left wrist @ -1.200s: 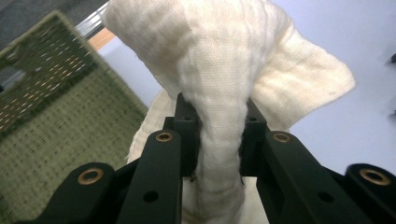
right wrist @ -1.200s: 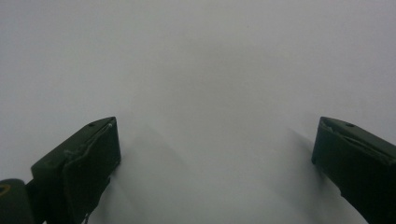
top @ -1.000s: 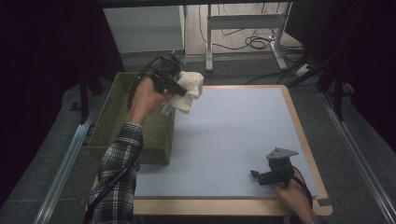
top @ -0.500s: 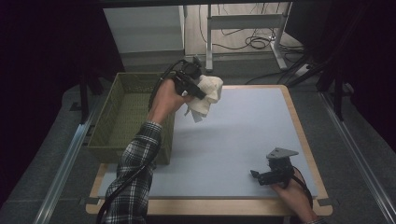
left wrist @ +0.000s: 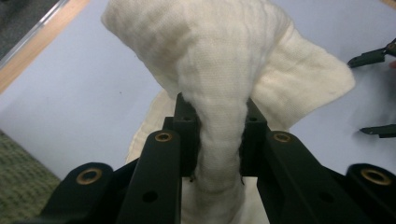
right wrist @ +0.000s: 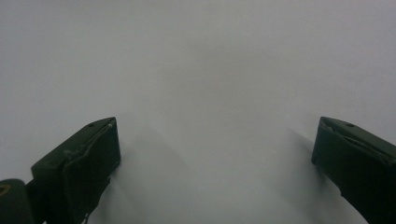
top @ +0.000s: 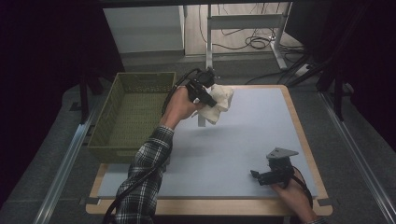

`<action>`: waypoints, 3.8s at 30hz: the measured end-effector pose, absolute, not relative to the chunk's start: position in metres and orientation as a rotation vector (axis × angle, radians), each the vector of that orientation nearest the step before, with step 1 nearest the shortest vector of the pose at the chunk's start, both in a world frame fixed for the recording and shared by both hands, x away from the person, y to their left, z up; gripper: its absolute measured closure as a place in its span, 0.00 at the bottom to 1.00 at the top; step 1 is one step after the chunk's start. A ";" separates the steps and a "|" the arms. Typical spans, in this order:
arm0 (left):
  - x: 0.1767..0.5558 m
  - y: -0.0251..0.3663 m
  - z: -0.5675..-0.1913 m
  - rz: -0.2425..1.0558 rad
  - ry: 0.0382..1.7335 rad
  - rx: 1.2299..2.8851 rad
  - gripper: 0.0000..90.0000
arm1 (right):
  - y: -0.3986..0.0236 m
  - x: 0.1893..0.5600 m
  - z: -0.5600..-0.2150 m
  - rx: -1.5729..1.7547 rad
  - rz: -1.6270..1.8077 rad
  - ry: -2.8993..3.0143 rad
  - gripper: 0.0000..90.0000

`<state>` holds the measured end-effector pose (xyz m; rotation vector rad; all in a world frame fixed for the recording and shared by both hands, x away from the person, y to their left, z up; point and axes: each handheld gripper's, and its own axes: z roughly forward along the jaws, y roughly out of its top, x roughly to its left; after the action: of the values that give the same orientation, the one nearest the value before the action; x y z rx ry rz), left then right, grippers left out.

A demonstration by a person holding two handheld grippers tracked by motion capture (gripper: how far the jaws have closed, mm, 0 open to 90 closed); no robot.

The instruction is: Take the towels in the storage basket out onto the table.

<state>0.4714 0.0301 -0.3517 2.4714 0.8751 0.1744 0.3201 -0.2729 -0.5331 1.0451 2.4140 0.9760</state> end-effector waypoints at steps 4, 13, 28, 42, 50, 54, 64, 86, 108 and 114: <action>0.471 0.021 -0.368 0.157 0.862 2.497 0.83 | -0.273 0.320 -0.533 1.046 0.977 2.414 0.01; 0.464 0.002 -0.413 0.110 0.821 2.540 0.82 | -0.273 0.320 -0.533 1.041 0.976 2.413 0.01; 0.452 -0.016 -0.463 0.101 0.762 2.562 0.81 | -0.273 0.320 -0.533 1.042 0.976 2.413 0.01; 0.447 -0.023 -0.499 0.131 0.764 2.547 0.68 | -0.273 0.320 -0.533 1.041 0.974 2.412 0.01; 0.441 -0.017 -0.485 0.169 0.756 2.524 0.41 | -0.273 0.320 -0.533 1.041 0.973 2.412 0.01; 0.436 -0.012 -0.476 0.176 0.749 2.513 0.36 | -0.273 0.320 -0.533 1.040 0.973 2.413 0.01; 0.408 0.013 -0.460 0.178 0.745 2.461 0.38 | -0.273 0.320 -0.533 1.039 0.970 2.414 0.01; 0.332 0.051 -0.528 0.316 0.849 2.309 0.19 | -0.277 0.321 -0.518 1.010 1.163 2.428 0.50; 0.326 0.061 -0.545 0.323 0.865 2.194 0.13 | -0.183 0.358 -0.516 0.774 1.219 2.581 0.65; 0.326 0.061 -0.545 0.324 0.864 2.197 0.13 | -0.169 0.370 -0.525 0.769 1.105 2.578 0.88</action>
<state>0.3259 0.0613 -0.5454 2.1973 0.8641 0.3239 0.3698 -0.1690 -0.5251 0.7688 2.5783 1.1047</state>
